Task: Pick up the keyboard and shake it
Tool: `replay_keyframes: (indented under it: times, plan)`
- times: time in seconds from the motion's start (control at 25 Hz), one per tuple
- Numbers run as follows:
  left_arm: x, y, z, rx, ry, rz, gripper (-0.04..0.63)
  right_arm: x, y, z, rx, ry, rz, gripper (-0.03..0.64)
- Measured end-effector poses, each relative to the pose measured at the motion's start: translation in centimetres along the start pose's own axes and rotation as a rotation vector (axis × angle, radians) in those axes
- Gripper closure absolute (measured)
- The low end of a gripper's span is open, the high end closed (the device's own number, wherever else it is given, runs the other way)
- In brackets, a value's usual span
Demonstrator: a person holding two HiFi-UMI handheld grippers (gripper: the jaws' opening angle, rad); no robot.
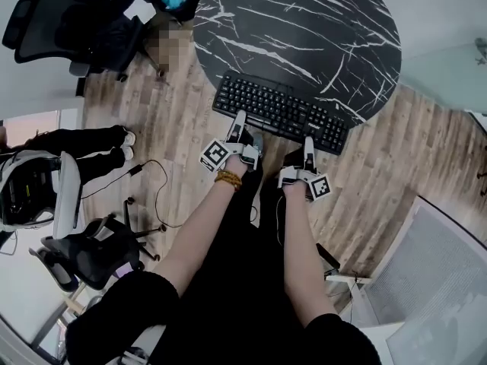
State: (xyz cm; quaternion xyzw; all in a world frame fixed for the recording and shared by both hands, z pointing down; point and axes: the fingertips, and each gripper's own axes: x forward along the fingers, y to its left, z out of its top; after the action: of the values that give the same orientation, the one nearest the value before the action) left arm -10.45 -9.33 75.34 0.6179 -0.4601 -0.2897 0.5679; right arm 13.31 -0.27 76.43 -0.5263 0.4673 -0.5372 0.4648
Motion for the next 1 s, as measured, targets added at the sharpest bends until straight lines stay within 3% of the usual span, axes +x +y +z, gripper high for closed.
replay_keyframes:
  times: [0.24, 0.36, 0.48, 0.72, 0.8, 0.88, 1.0]
  plan:
    - [2.4, -0.8, -1.9, -0.052, 0.061, -0.018, 0.411, -0.1, 0.5, -0.1, 0.016, 0.024, 0.011, 0.535]
    - [2.9, 0.0, -2.2, -0.104, 0.077, 0.024, 0.497, -0.2, 0.7, -0.1, 0.019, 0.03, 0.005, 0.535]
    - [3.1, -0.2, -2.5, -0.154, 0.107, 0.031, 0.515, -0.2, 0.7, 0.3, 0.009, -0.009, -0.006, 0.531]
    - [3.0, -0.4, -3.1, -0.182, 0.149, 0.026, 0.523, 2.4, 1.0, 0.1, -0.02, -0.043, 0.004, 0.422]
    - [2.9, -0.4, -3.1, -0.189, 0.15, 0.025, 0.523, 3.2, 0.5, 1.2, 0.006, -0.123, -0.038, 0.427]
    - [2.8, -0.6, -3.1, -0.197, 0.15, 0.026, 0.523, 3.8, -0.1, 1.8, 0.037, -0.161, -0.08, 0.486]
    - [2.8, -0.6, -2.8, -0.197, 0.147, 0.032, 0.522, 4.5, -0.1, 1.2, -0.019, -0.092, -0.106, 0.521]
